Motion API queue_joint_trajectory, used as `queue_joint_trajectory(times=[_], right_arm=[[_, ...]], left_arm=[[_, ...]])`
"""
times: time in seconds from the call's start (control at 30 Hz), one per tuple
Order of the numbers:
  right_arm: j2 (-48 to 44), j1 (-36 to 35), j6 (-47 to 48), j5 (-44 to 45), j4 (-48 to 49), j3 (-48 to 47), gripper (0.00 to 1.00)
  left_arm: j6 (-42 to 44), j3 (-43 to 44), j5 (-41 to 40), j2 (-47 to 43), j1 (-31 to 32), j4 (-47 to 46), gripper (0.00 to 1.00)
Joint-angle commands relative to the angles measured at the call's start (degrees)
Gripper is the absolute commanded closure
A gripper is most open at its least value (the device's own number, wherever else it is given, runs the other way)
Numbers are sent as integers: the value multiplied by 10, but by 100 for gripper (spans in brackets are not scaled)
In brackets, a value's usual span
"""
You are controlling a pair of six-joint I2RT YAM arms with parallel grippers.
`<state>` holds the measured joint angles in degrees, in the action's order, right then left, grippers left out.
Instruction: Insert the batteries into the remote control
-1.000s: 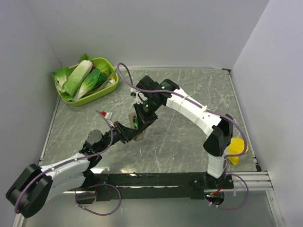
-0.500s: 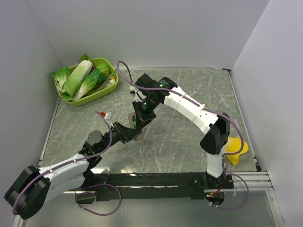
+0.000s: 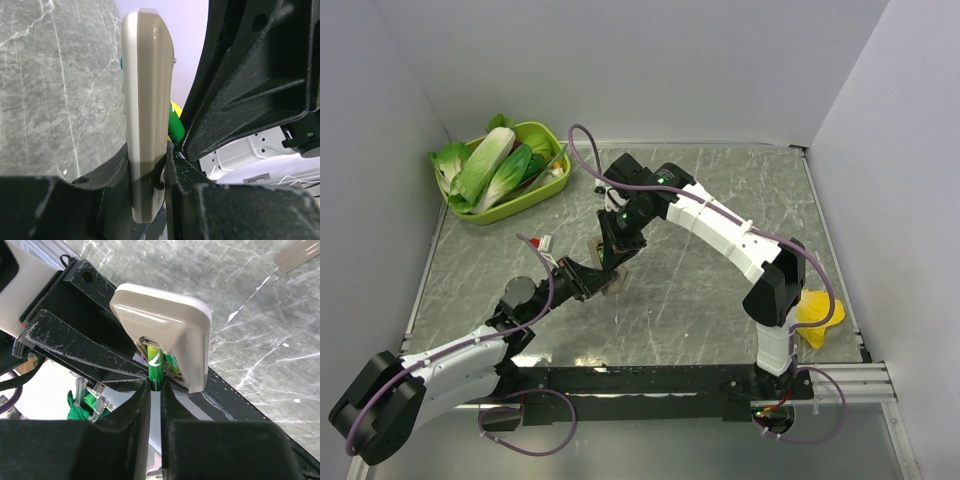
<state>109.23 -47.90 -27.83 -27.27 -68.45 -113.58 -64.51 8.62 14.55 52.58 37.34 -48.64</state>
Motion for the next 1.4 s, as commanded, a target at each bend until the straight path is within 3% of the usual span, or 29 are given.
queue_joint_trajectory(times=[0.0, 0.23, 0.73, 0.83, 1.03, 1.2, 1.37], right_arm=[[5, -2, -15, 12, 38, -18, 83], [-1, -2, -9, 6, 24, -24, 61], [-44, 1, 41, -1, 15, -60, 30], [-100, 12, 53, -16, 94, 18, 23], [-211, 70, -26, -82, 348, 249, 23], [-232, 92, -67, -155, 494, 319, 23], [-233, 94, -82, -176, 561, 366, 22]], left_arm=[[-29, 6, 6, -25, 9, -68, 99], [-46, -5, -23, -39, 7, -48, 99], [-82, -28, -14, -35, -15, -82, 99], [-82, -27, -3, -34, -19, -91, 99], [-84, -21, 14, -34, -25, -106, 99], [-84, -12, 23, -36, -27, -106, 99], [-77, -4, 29, -45, -28, -103, 99]])
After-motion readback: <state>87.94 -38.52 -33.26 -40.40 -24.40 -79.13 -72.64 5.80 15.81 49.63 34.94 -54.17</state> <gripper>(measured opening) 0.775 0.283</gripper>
